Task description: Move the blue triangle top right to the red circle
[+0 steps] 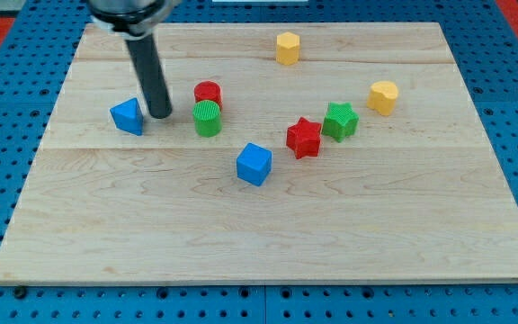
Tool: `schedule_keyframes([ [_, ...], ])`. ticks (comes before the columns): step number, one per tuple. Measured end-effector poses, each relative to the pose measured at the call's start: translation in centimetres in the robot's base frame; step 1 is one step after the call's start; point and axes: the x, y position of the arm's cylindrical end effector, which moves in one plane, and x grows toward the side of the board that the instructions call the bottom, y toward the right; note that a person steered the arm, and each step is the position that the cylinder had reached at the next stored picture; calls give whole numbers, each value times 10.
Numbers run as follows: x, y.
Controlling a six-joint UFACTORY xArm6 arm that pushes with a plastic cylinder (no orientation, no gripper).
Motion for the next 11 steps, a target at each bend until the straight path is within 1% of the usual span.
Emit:
schedule_keyframes([
  [1, 1, 35],
  [2, 20, 37],
  [4, -23, 5],
  [5, -28, 23],
  [6, -28, -14],
  [7, 31, -18],
  [8, 64, -50],
  [9, 11, -73],
  [10, -33, -47],
  [11, -52, -44],
])
